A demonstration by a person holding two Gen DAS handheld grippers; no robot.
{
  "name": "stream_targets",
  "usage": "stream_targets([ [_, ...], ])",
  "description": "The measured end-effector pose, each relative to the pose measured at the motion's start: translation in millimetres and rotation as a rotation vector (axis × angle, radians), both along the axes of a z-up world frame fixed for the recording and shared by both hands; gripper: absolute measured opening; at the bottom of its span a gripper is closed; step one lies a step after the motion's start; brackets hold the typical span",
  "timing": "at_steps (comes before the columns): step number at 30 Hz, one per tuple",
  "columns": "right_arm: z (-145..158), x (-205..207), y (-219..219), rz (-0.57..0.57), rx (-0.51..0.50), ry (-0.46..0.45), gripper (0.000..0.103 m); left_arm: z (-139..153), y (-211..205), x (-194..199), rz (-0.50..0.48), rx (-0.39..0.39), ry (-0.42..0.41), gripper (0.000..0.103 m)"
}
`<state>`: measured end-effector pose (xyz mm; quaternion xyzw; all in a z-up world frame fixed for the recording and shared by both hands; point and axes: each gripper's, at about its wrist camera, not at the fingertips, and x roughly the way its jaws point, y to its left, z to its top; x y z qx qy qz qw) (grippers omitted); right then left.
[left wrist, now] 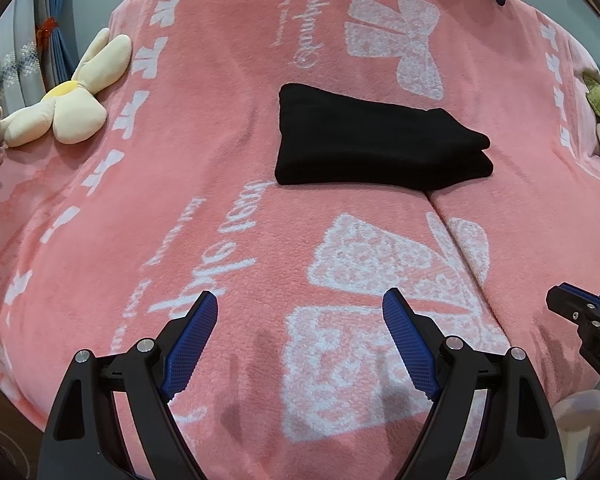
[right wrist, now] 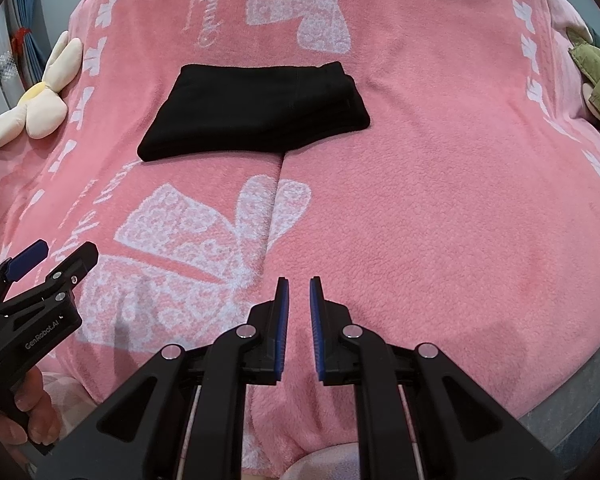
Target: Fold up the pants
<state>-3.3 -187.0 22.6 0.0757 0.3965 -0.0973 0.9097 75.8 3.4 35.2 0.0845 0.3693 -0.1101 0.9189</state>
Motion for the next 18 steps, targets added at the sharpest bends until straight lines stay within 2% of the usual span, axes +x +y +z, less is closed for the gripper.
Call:
stream_targets([
  [11, 0.0, 0.1, -1.3, 0.001, 0.000, 0.000, 0.011, 0.4, -0.2, -1.2, -0.007, -0.005, 0.000, 0.082],
  [15, -1.3, -0.1, -3.0, 0.004, 0.001, 0.003, 0.011, -2.3, 2.3, 3.8, -0.002, -0.031, 0.054, 0.081],
  [18, -1.8, -0.2, -3.0, 0.002, 0.001, 0.003, 0.011, -2.2, 3.1, 3.8, 0.003, -0.033, 0.054, 0.081],
])
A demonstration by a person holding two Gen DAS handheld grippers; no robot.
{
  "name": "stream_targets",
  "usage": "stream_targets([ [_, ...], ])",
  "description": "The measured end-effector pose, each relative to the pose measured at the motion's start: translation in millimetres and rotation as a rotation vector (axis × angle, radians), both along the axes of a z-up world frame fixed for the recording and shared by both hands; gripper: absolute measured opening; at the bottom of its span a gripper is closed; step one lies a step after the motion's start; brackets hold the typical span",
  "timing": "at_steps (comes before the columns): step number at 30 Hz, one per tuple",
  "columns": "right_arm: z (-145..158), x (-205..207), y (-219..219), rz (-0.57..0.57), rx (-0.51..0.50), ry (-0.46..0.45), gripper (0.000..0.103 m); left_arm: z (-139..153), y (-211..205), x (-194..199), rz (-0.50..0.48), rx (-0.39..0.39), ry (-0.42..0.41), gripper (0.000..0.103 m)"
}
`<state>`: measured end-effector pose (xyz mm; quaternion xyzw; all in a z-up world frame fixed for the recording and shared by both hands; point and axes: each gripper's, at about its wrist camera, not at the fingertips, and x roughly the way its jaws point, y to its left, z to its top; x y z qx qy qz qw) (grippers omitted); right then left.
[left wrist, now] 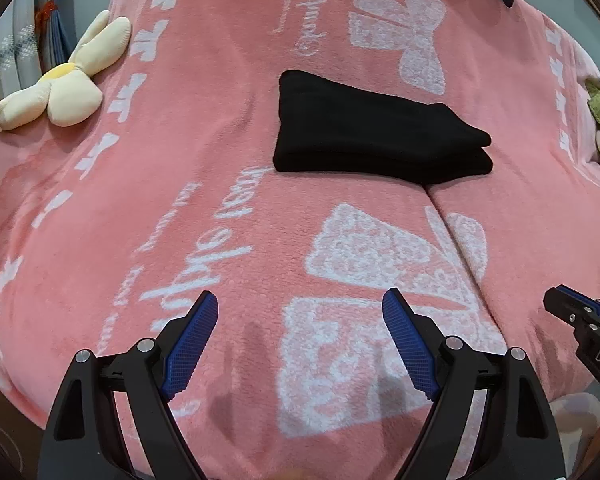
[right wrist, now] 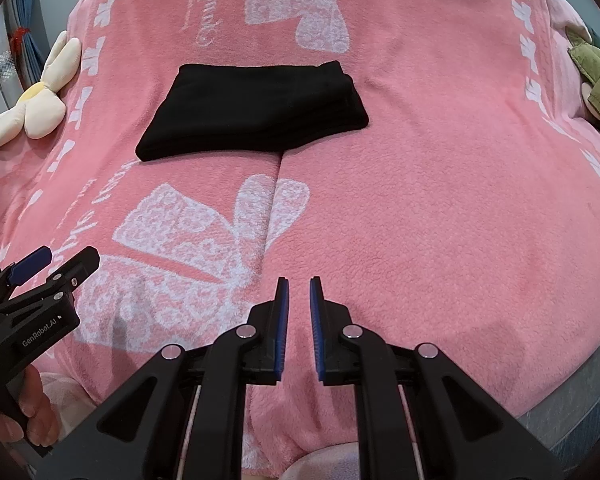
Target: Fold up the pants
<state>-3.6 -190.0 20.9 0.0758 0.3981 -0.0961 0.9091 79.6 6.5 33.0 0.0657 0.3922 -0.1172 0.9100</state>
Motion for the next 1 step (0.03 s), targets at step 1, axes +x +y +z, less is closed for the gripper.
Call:
stream_targets([
  [1, 0.0, 0.0, 0.0, 0.000, 0.000, 0.000, 0.011, 0.1, 0.2, -0.1, -0.005, 0.000, -0.001, 0.081],
])
